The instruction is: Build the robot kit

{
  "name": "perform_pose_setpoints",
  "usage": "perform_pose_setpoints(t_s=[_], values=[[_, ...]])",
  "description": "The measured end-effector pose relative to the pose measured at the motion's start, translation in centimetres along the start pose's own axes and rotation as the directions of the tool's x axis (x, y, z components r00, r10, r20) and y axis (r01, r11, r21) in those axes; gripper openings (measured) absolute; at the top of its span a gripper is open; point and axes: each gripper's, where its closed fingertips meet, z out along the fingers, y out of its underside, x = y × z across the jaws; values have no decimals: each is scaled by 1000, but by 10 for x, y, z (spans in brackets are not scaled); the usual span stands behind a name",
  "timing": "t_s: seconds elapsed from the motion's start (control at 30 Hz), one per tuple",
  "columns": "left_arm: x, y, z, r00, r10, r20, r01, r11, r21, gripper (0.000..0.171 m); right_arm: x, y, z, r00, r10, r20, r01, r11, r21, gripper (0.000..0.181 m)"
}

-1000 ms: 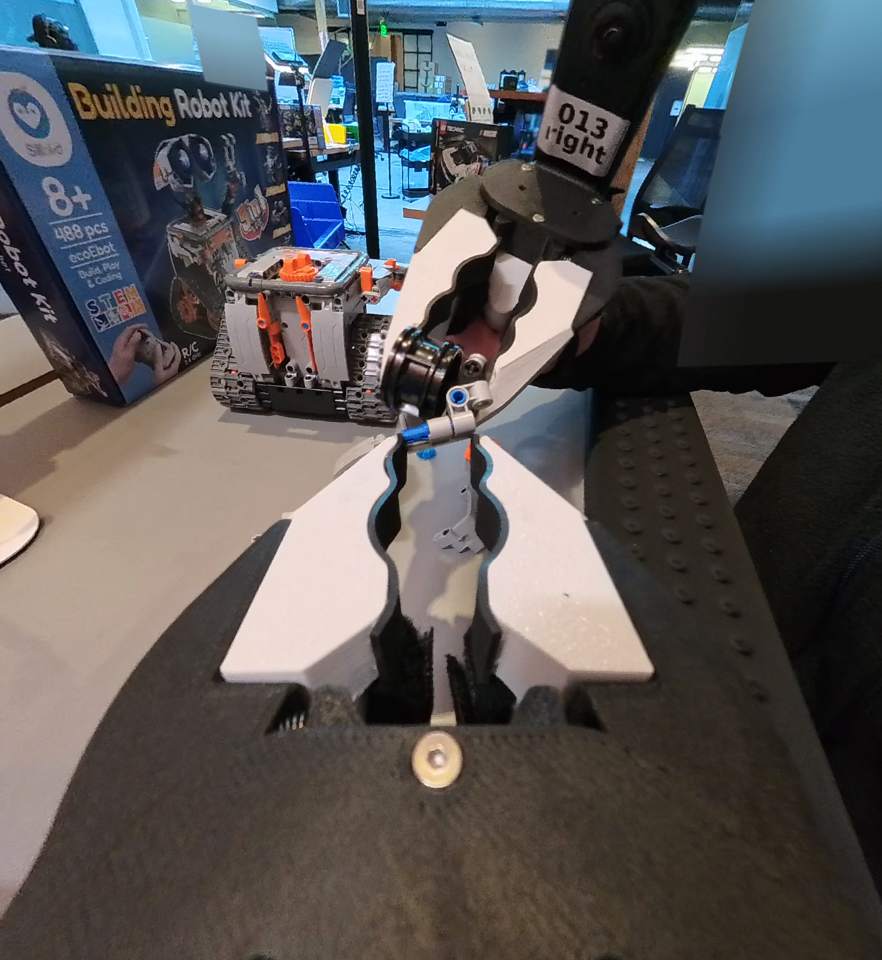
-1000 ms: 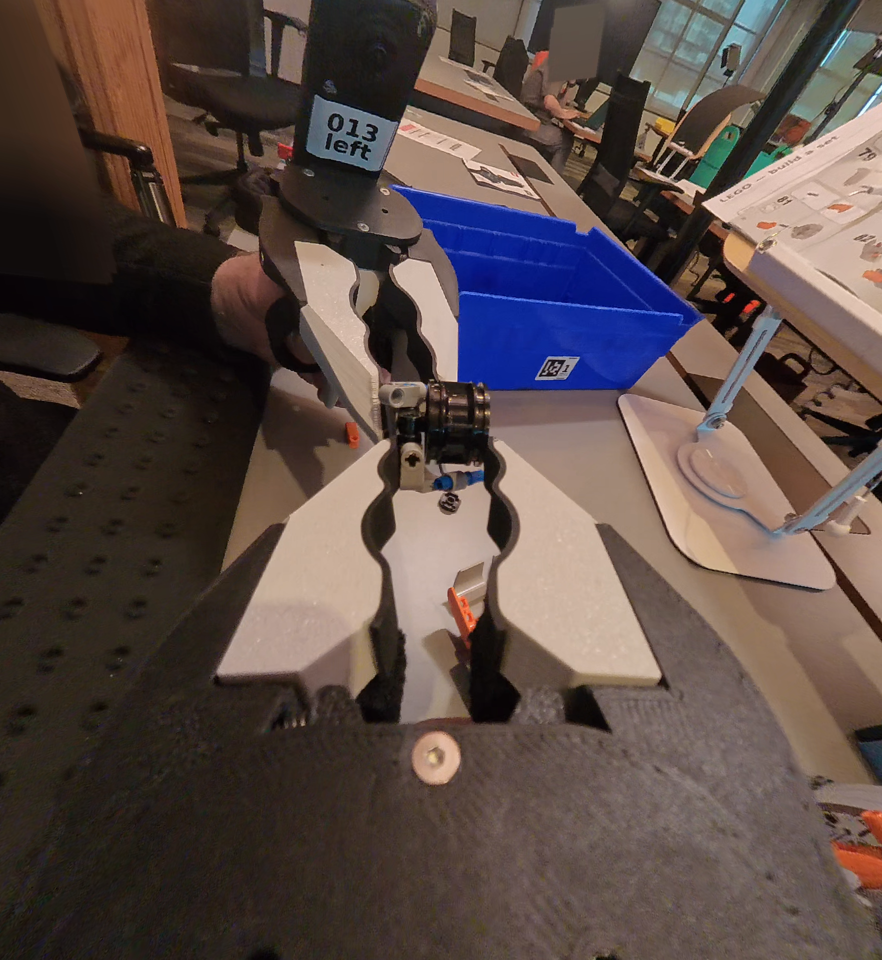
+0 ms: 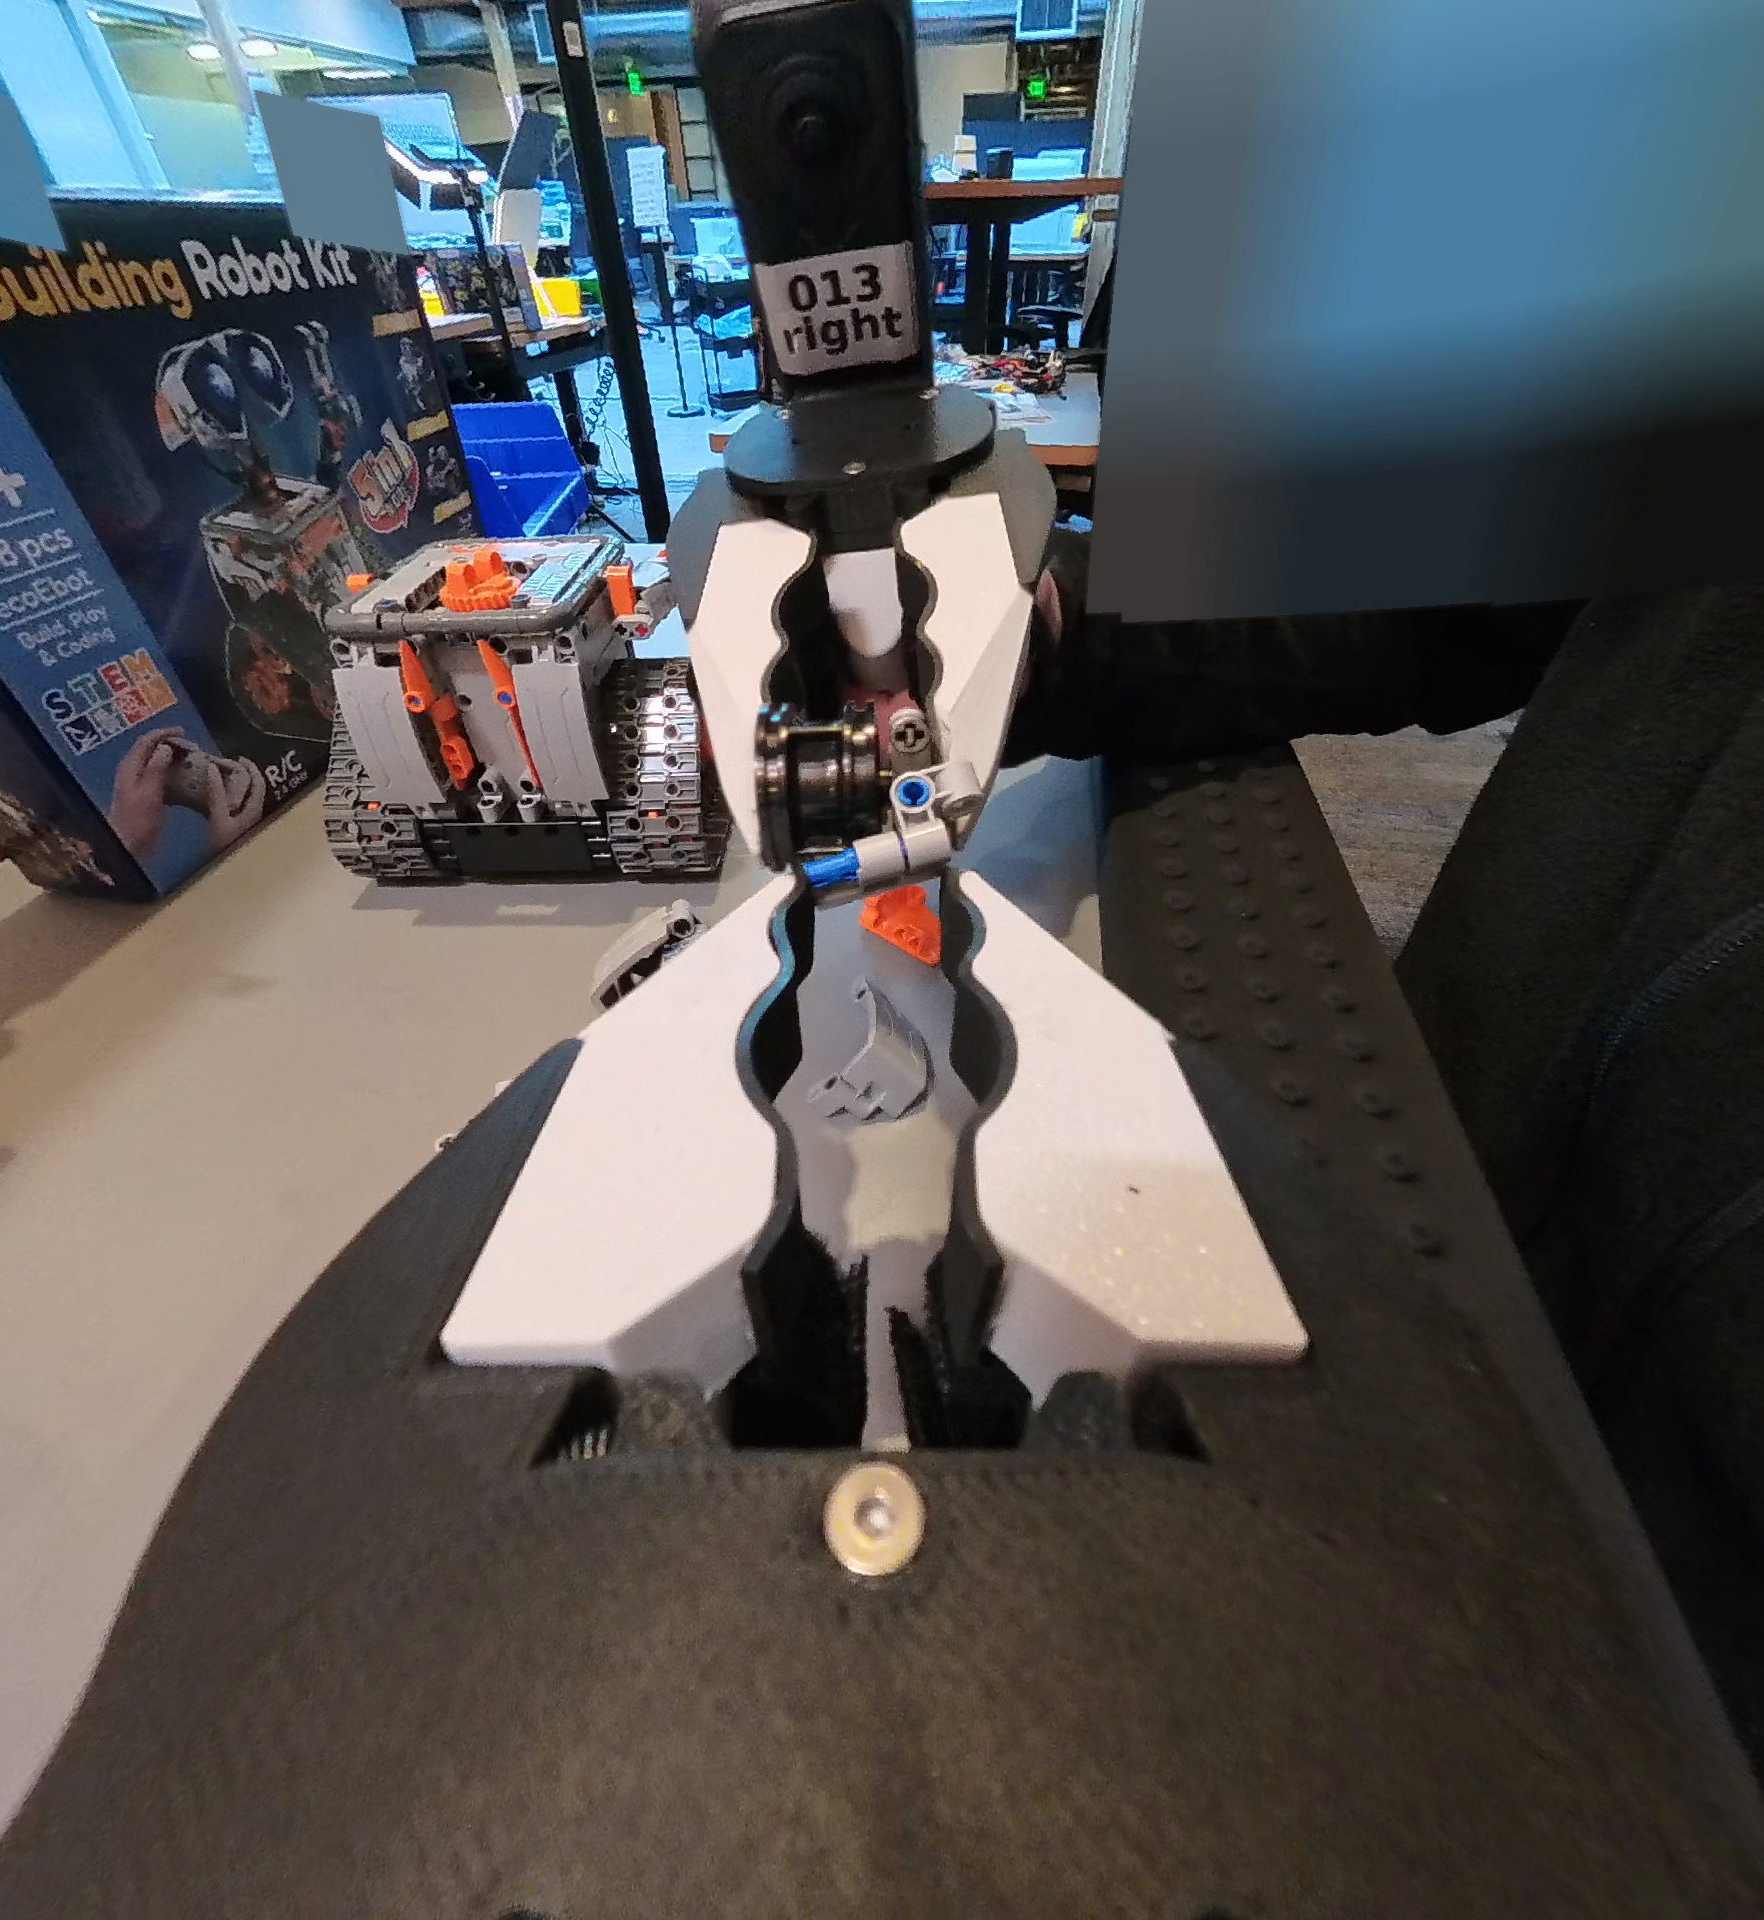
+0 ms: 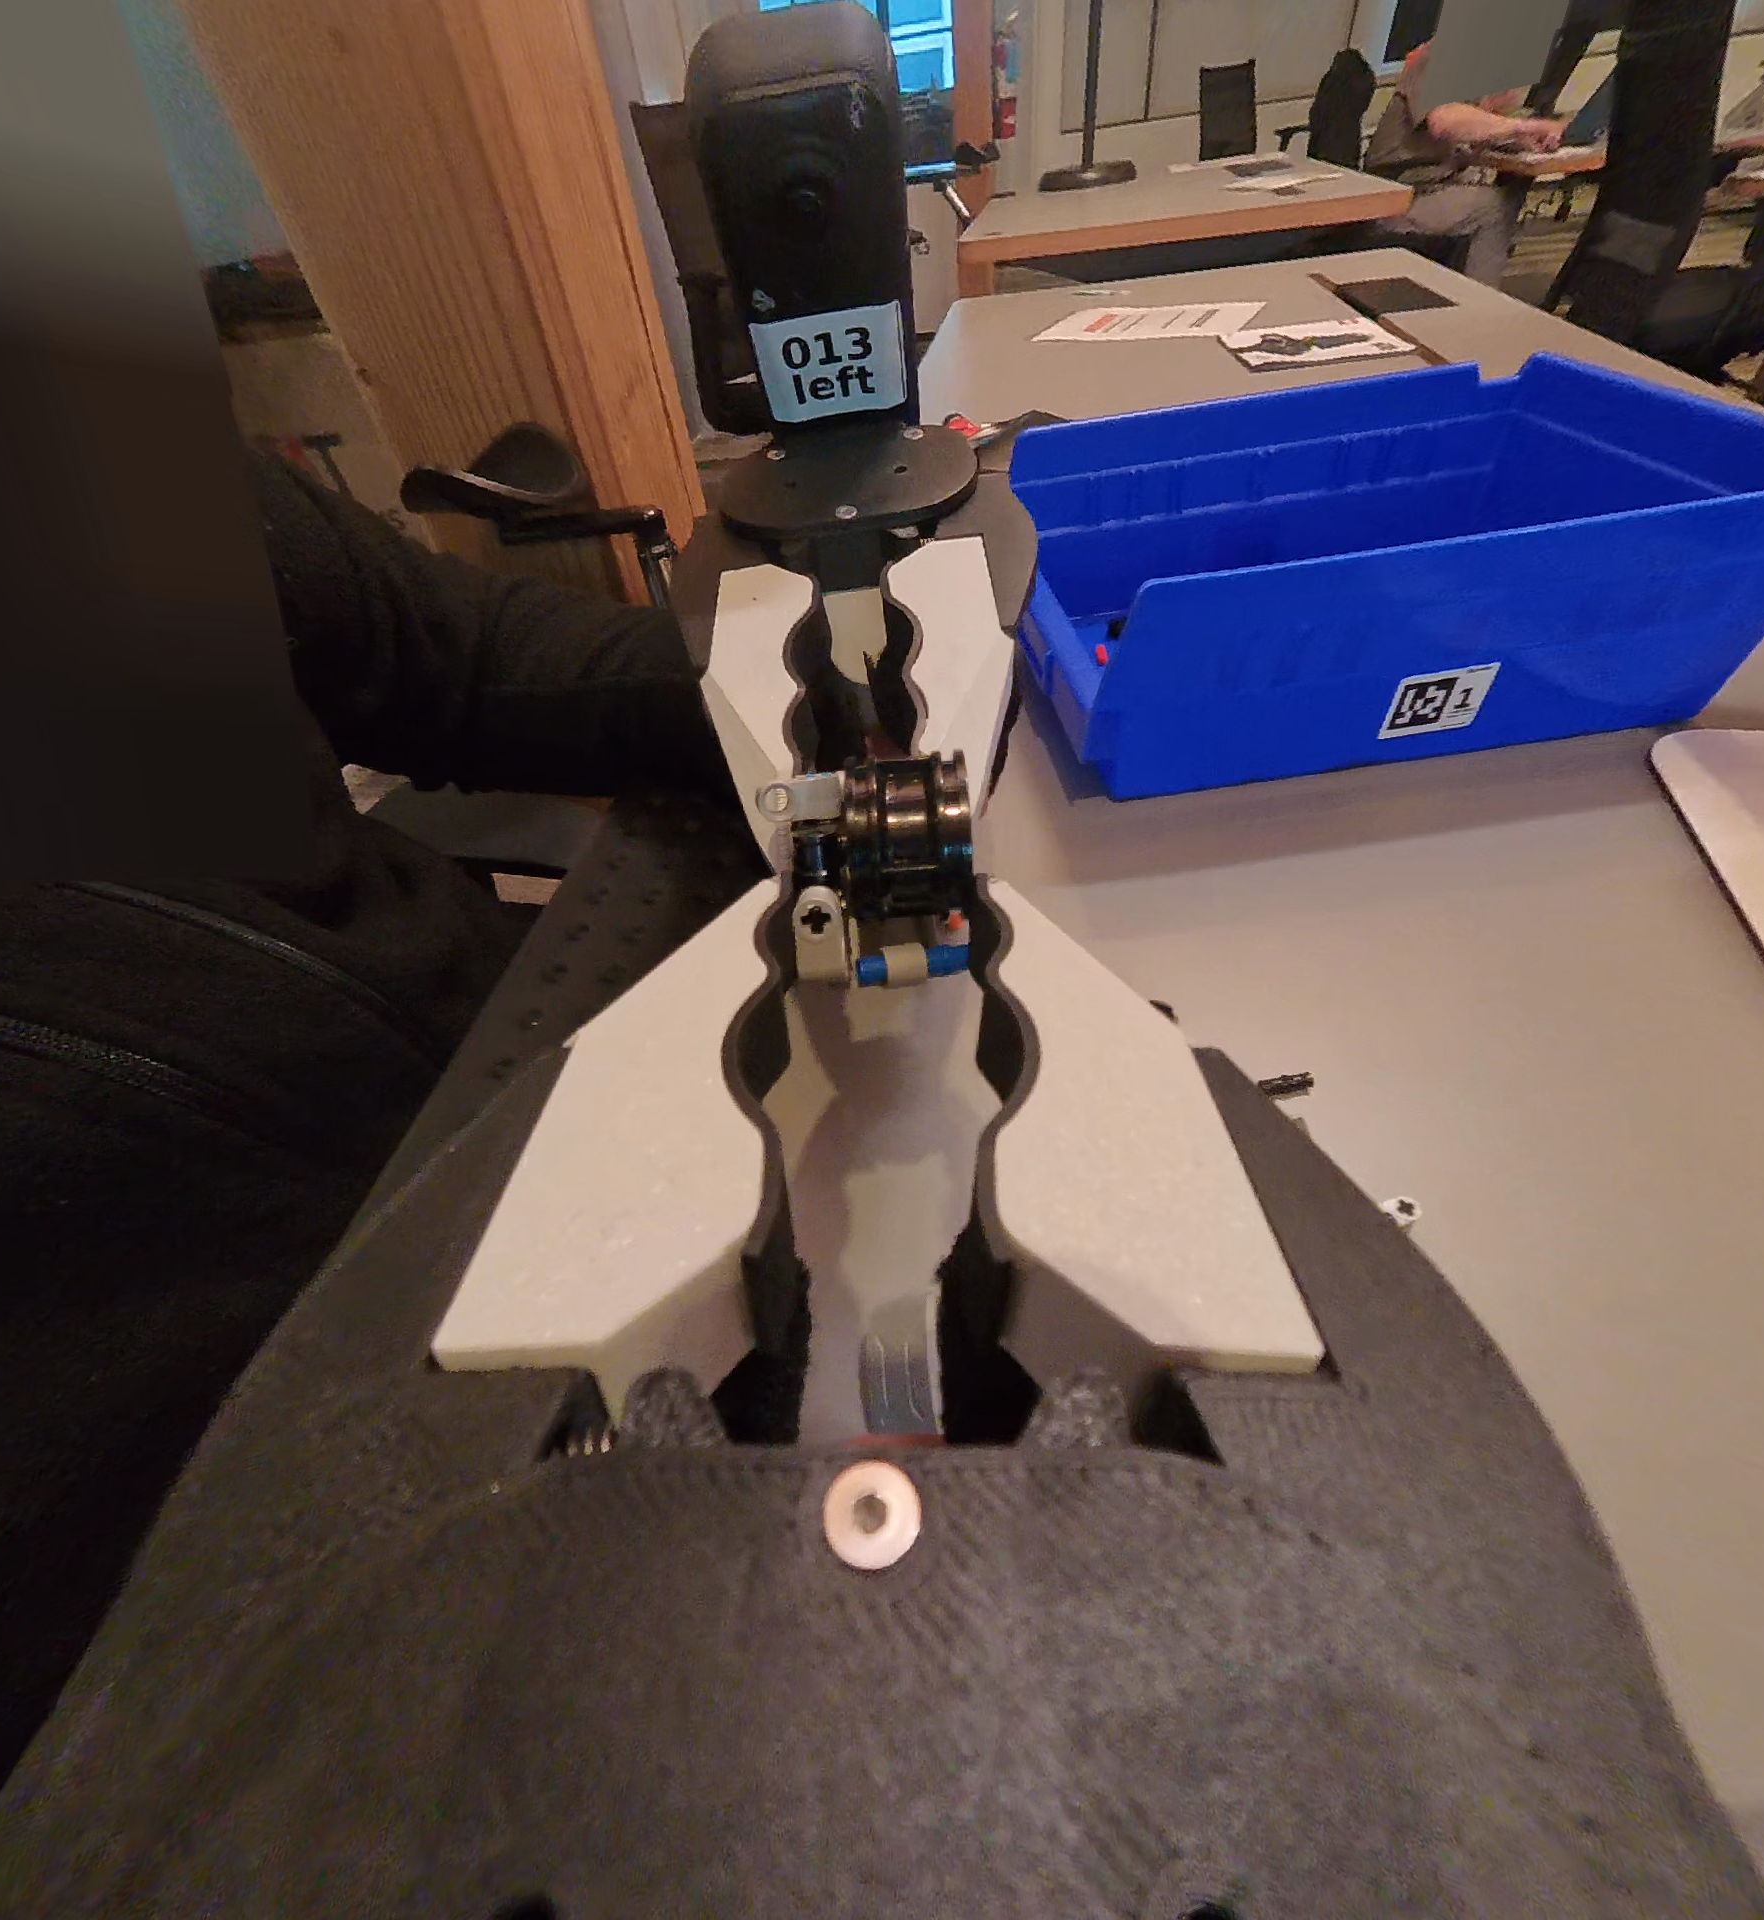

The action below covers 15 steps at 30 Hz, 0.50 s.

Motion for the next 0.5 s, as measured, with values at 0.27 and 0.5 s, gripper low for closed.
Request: perform_pose_setpoints(t_s=[0.27, 0.5], values=[[-4, 1, -1, 999, -34, 2, 34, 999, -1, 21, 6, 4, 2, 1000, 10, -29, -10, 1000, -17, 31], [-9, 0, -4, 997, -82, 7, 82, 996, 19, 21, 11, 3, 0, 994, -59, -93, 55, 997, -50, 36]])
